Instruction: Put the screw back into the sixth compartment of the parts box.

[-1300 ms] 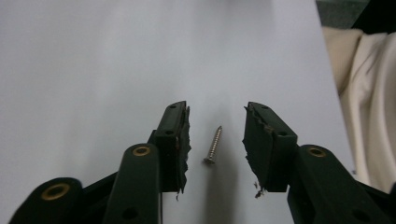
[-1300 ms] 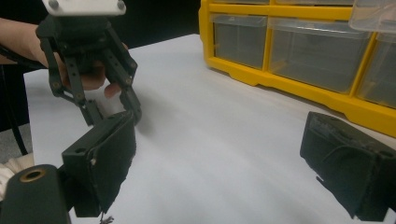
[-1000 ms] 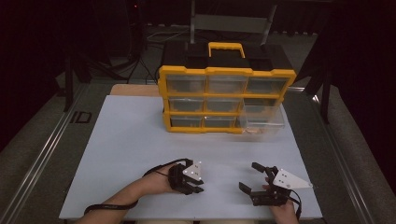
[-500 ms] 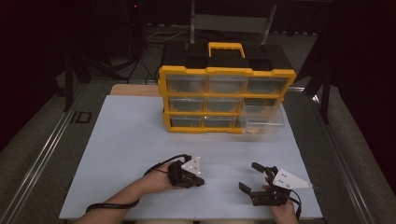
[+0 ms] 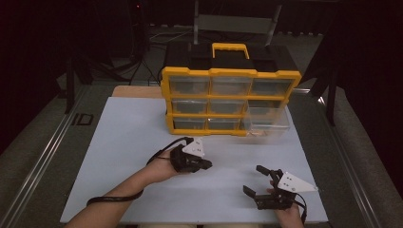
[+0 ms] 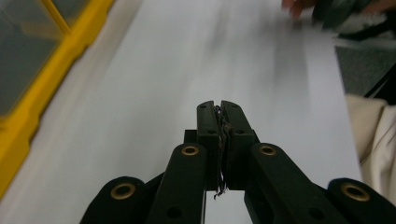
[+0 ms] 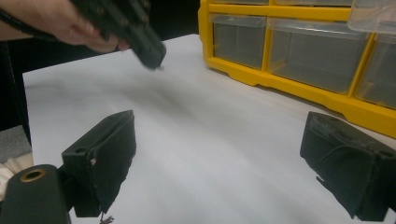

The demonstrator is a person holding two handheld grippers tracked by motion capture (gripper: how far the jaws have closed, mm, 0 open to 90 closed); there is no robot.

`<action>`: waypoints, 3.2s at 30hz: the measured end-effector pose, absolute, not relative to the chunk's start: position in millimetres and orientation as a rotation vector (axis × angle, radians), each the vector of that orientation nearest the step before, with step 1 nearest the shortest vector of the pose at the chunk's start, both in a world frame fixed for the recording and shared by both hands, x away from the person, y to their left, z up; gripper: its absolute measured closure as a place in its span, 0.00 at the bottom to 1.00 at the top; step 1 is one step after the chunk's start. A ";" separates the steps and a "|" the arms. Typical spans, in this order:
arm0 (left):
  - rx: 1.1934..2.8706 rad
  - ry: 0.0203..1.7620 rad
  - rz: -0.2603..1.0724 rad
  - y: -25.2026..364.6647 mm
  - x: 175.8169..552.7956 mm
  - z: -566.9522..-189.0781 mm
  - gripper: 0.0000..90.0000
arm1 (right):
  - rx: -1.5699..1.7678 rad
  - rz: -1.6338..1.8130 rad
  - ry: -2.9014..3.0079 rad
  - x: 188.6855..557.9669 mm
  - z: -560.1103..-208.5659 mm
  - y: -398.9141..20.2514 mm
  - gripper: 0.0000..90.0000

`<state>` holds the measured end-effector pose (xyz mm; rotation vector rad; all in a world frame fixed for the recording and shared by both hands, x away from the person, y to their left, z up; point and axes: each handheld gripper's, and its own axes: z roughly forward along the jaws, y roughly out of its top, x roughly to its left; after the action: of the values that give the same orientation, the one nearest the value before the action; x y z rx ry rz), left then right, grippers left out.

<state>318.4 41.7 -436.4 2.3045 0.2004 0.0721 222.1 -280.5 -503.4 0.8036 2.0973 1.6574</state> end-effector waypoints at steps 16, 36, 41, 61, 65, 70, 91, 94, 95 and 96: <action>2.211 0.210 0.143 20.6 346.3 -367.9 0.98 | 0.809 1.660 2.096 222.2 -503.2 -281.7 0.12; 2.155 0.233 0.186 -27.2 380.8 -318.0 0.98 | 0.802 1.670 2.089 222.3 -502.6 -282.2 0.12; 2.133 0.266 0.187 -40.4 387.9 -309.9 0.98 | 0.802 1.672 2.086 222.3 -502.3 -282.3 0.12; 2.209 0.400 0.216 -96.1 410.9 -317.4 0.98 | 0.804 1.680 2.083 222.3 -502.1 -283.1 0.12; 2.210 0.404 0.195 -101.2 413.1 -322.7 0.98 | 0.802 1.681 2.083 222.3 -501.9 -283.0 0.12; 2.252 0.415 0.200 -108.4 415.7 -332.9 0.98 | 0.802 1.682 2.083 222.4 -501.8 -283.4 0.12; 2.156 0.410 0.152 -78.8 402.3 -308.5 0.57 | 0.818 1.686 2.082 222.5 -503.2 -285.3 0.12; 2.128 0.401 0.153 -63.4 396.1 -303.4 0.47 | 0.817 1.687 2.082 222.6 -503.3 -285.6 0.12; 2.123 0.400 0.151 -59.8 394.4 -302.9 0.40 | 0.817 1.689 2.082 222.7 -503.3 -285.5 0.12; 2.123 0.400 0.151 -59.8 394.4 -302.9 0.36 | 0.817 1.689 2.082 222.7 -503.3 -285.5 0.12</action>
<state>394.4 -59.8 -302.9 2.1235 0.4002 0.1514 222.7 -285.5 -503.3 0.8168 2.0824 1.6892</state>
